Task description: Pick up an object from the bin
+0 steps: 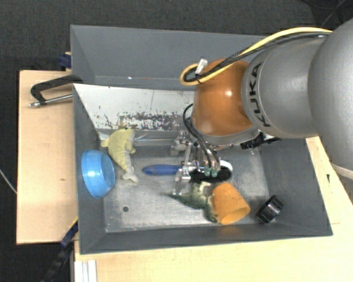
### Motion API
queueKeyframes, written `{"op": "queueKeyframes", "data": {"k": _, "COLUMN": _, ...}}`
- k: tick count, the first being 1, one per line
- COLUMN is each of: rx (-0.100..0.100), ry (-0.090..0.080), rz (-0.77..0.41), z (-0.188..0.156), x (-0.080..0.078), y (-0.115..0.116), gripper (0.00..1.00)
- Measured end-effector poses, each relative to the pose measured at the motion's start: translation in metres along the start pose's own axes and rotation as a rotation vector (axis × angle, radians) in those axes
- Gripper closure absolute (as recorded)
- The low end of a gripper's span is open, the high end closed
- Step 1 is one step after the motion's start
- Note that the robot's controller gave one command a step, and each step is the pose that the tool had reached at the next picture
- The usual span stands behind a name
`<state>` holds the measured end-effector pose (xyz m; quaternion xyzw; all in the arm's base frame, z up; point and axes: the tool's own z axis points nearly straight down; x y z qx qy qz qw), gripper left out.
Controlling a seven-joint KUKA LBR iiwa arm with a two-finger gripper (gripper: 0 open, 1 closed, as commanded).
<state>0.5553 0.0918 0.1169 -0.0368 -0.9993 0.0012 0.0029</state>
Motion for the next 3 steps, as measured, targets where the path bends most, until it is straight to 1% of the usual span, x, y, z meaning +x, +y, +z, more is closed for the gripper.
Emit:
{"op": "queueKeyframes", "data": {"k": 1, "rx": -0.003, "ry": -0.007, "rz": 0.024, "z": 0.044, "x": -0.021, "y": -0.026, "gripper": 0.0}}
{"op": "queueKeyframes", "data": {"k": 2, "rx": -0.005, "ry": -0.009, "rz": 0.021, "z": 0.041, "x": -0.021, "y": -0.024, "gripper": 1.0}}
{"op": "queueKeyframes", "data": {"k": 3, "rx": -0.005, "ry": -0.018, "rz": -0.221, "z": -0.096, "x": -0.018, "y": -0.001, "gripper": 1.0}}
